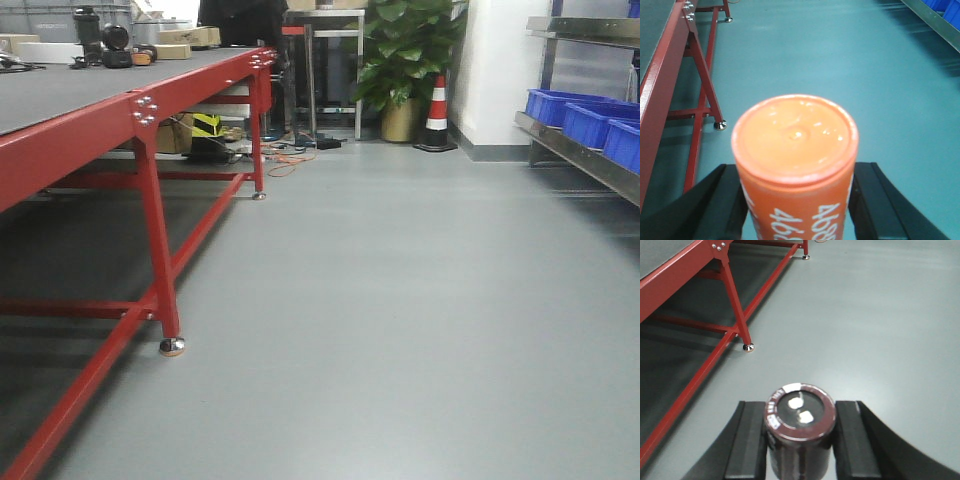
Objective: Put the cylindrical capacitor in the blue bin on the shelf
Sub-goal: 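Drive the base away from the bench holding both cylinders, then drive the base to the steel shelf of blue bins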
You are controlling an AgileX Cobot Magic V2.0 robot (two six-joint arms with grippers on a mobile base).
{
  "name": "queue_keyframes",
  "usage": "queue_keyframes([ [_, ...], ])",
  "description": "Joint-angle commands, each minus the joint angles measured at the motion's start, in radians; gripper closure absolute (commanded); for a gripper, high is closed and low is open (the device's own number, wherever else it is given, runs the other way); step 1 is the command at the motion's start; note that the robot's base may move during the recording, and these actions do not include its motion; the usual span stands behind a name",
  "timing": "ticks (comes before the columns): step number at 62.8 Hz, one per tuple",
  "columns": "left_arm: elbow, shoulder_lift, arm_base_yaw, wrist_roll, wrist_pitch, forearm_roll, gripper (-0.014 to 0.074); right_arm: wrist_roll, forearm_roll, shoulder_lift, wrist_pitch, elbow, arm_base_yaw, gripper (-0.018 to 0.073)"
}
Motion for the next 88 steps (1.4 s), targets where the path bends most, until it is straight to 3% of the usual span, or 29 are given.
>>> queue_keyframes([
  [1,-0.003,-0.005,0.003,-0.007,-0.023,-0.005,0.0707,-0.004,-0.008,-0.005,-0.022,-0.011,0.001,0.0721],
  [88,-0.003,-0.003,0.003,-0.007,-0.038,-0.005,0.0707,-0.004,-0.008,-0.005,-0.022,-0.011,0.001,0.0721],
])
